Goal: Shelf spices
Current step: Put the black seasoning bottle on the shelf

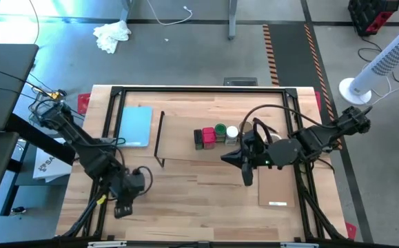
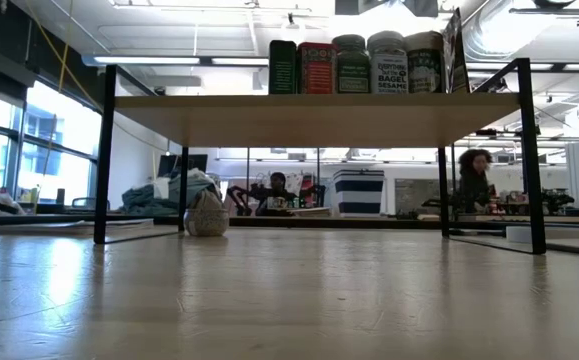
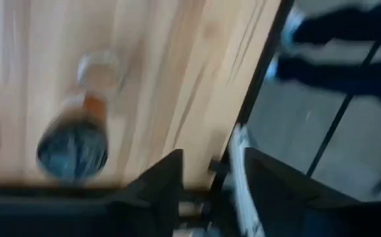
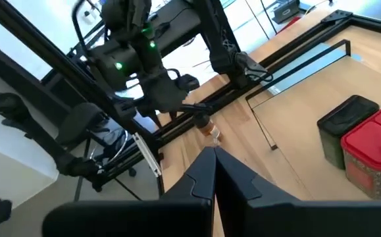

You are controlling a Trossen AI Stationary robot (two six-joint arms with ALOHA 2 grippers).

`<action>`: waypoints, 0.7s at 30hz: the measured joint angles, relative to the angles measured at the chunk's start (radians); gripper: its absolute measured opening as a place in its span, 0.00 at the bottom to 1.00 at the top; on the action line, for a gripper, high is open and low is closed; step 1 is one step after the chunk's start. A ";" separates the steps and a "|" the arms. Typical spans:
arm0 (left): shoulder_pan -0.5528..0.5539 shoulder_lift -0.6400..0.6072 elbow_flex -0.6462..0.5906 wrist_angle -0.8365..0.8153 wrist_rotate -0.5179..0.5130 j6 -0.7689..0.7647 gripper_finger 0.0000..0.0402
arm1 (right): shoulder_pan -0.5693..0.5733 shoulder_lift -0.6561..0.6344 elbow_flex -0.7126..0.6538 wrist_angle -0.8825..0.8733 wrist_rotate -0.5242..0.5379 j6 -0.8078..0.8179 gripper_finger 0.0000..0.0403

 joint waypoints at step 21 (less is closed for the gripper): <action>-0.043 -0.042 -0.113 -0.193 -0.123 0.086 0.74 | 0.000 0.002 -0.006 -0.098 0.000 0.029 0.00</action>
